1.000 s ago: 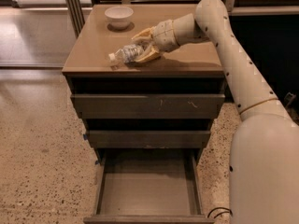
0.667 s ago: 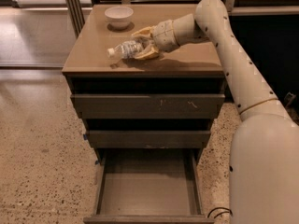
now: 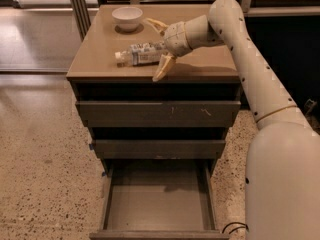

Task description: Pick blue plastic bottle from bottom drawer and place on counter

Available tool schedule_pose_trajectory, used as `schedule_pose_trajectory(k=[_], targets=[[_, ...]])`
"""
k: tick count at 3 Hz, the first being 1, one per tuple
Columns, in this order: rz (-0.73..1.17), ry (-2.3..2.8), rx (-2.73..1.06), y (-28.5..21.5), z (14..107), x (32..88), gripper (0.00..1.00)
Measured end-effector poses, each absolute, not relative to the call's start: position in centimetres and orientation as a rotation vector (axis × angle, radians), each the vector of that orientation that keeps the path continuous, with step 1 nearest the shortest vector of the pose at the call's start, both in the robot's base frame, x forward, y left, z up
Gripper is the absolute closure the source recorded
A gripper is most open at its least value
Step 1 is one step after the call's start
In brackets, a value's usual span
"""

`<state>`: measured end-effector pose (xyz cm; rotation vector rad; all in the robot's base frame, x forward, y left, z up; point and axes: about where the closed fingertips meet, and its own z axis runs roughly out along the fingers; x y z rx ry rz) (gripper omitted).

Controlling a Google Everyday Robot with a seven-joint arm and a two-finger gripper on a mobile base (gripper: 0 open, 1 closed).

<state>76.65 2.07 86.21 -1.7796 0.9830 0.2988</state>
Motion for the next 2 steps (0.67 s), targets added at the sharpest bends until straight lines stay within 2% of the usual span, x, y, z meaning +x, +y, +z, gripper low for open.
schedule_pose_trajectory(k=[2], targets=[[0.253, 0.968, -1.775, 2.0, 89.3, 76.4, 0.0]])
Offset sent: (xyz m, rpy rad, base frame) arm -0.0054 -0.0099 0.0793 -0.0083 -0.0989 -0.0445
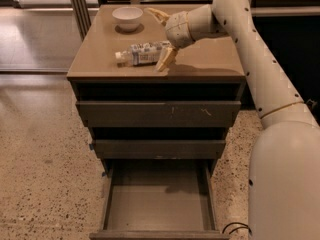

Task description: Pick blue plastic bottle from bottom drawer and place on counter

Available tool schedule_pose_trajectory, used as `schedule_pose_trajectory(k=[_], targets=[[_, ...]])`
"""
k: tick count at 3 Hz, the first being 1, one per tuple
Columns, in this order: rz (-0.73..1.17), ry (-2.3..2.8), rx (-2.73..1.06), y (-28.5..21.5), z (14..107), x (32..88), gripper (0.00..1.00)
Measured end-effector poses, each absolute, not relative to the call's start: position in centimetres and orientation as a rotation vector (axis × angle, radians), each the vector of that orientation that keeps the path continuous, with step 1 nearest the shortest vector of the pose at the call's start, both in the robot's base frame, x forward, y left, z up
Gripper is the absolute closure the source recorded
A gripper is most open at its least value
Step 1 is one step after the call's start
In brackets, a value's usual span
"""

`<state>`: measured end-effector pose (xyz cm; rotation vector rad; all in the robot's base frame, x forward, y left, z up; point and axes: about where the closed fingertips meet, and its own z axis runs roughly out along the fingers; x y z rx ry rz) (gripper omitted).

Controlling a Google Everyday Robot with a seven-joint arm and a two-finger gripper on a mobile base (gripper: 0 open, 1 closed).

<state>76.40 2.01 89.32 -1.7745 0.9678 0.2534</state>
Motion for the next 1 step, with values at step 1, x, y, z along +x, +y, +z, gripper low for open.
schedule_pose_trajectory(k=[1], targets=[[0.17, 0.913, -1.741, 1.35, 94.14, 75.47, 0.0]])
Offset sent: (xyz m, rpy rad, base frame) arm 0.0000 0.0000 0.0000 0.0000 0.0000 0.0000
